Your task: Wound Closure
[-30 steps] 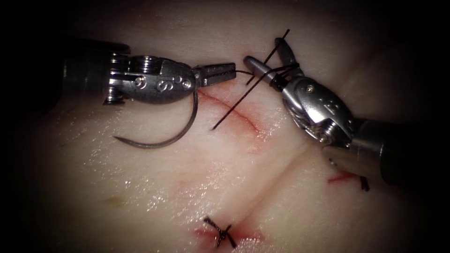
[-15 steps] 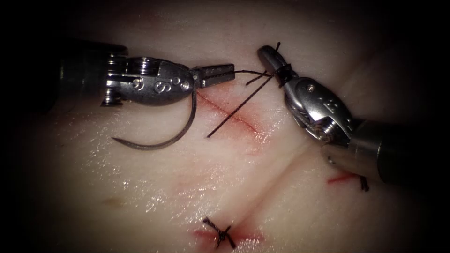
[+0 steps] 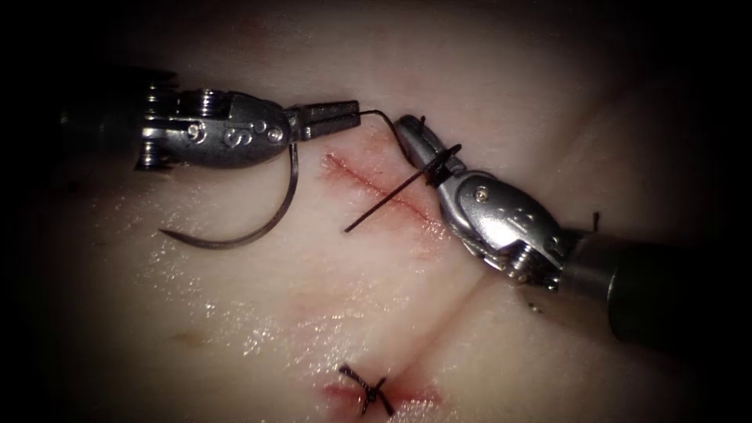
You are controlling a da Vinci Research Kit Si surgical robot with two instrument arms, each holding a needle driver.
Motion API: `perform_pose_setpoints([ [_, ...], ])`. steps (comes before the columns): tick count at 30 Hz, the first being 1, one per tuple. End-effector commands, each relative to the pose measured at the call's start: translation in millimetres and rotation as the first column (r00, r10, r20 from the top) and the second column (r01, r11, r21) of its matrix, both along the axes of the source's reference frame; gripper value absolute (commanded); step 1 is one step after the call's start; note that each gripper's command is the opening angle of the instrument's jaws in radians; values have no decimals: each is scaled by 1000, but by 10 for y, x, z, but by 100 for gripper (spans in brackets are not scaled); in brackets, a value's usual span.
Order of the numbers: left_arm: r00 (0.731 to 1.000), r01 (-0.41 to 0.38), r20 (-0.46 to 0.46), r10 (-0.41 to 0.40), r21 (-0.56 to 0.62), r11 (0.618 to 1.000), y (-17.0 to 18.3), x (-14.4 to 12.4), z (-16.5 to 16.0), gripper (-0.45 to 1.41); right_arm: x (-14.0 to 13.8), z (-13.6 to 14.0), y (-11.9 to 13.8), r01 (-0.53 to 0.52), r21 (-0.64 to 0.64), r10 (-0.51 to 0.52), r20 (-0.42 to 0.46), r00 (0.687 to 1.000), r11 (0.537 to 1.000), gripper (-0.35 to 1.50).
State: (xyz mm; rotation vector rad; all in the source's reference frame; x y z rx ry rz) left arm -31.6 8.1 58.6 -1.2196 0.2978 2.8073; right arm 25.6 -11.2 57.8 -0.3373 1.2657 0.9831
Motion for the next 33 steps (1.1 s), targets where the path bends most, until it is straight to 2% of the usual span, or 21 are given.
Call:
perform_pose_setpoints([
  [1, 1000, 5, -3, -5, 0, 1000, 6, -3, 4, -45, 14, 1, -6, 7, -4, -7, -4, 1000, 1000, -35],
  [9, 998, 48, -30, -48, 9, 999, 39, 22, 6, -45, 31, -11, -32, 32, -27, -32, 7, 999, 999, -35],
  [16, 995, 94, -46, -93, 19, 995, 86, 35, 21, -45, 36, -18, -49, 48, -41, -46, 37, 998, 998, -35],
  [23, 988, 148, -45, -147, 6, 989, 126, 37, 35, -45, 39, -22, -64, 57, -35, -55, 53, 997, 998, -35],
  [33, 977, 209, -40, -210, -7, 978, 161, 32, 49, -45, 47, -21, -106, 87, -30, -85, 83, 993, 996, -35],
])
